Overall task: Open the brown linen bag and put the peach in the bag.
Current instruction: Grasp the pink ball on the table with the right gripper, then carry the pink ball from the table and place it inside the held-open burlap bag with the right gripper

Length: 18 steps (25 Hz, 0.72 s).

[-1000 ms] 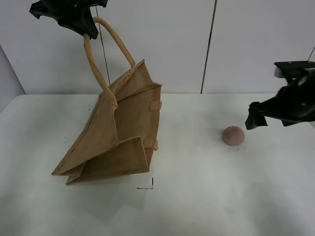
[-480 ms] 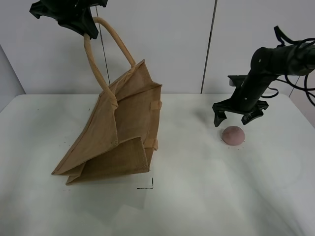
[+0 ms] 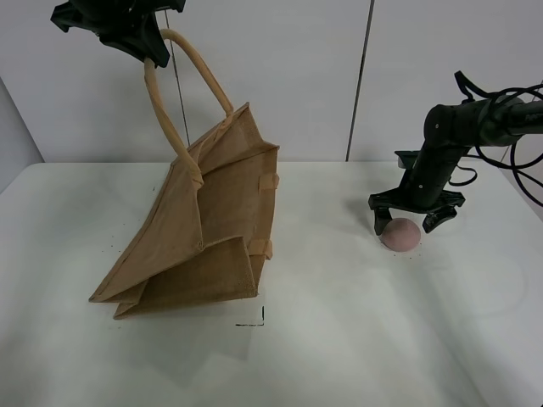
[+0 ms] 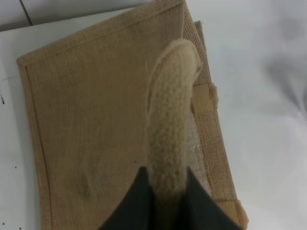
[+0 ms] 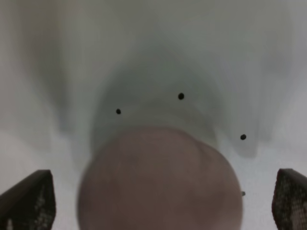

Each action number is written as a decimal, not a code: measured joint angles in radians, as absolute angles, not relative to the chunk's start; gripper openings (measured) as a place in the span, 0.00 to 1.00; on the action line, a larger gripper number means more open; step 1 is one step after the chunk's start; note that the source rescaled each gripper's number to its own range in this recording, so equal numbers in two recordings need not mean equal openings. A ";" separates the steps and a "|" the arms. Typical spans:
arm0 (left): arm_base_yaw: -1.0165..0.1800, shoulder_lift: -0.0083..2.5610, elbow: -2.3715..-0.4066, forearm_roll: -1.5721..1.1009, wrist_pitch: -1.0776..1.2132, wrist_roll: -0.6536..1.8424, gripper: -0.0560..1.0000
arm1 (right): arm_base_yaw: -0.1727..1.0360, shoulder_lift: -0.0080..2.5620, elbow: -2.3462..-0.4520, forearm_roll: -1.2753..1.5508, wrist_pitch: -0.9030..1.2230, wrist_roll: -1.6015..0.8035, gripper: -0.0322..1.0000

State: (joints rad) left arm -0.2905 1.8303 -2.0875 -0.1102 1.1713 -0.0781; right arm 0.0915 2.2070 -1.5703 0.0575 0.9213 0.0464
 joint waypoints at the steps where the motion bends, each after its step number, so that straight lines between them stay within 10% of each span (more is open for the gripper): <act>1: -0.291 1.830 -2.088 -0.110 1.171 -0.078 0.05 | 0.091 2.207 -1.570 0.058 0.921 0.046 1.00; 8: -0.291 1.830 -2.088 -0.110 1.171 -0.078 0.05 | 0.091 2.237 -1.570 0.058 0.923 0.052 0.90; 10: -0.291 1.830 -2.088 -0.110 1.171 -0.078 0.05 | 0.091 2.239 -1.570 0.058 0.923 0.061 0.76; 14: -0.291 1.830 -2.088 -0.110 1.171 -0.078 0.05 | 0.091 2.239 -1.600 0.059 0.955 0.061 0.16; 18: -0.291 1.830 -2.088 -0.110 1.171 -0.076 0.05 | 0.093 2.238 -1.693 0.112 1.027 0.008 0.03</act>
State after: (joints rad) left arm -0.2905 1.8303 -2.0875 -0.1102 1.1713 -0.0759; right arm 0.0934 2.2375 -1.6929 0.1123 1.0274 0.0080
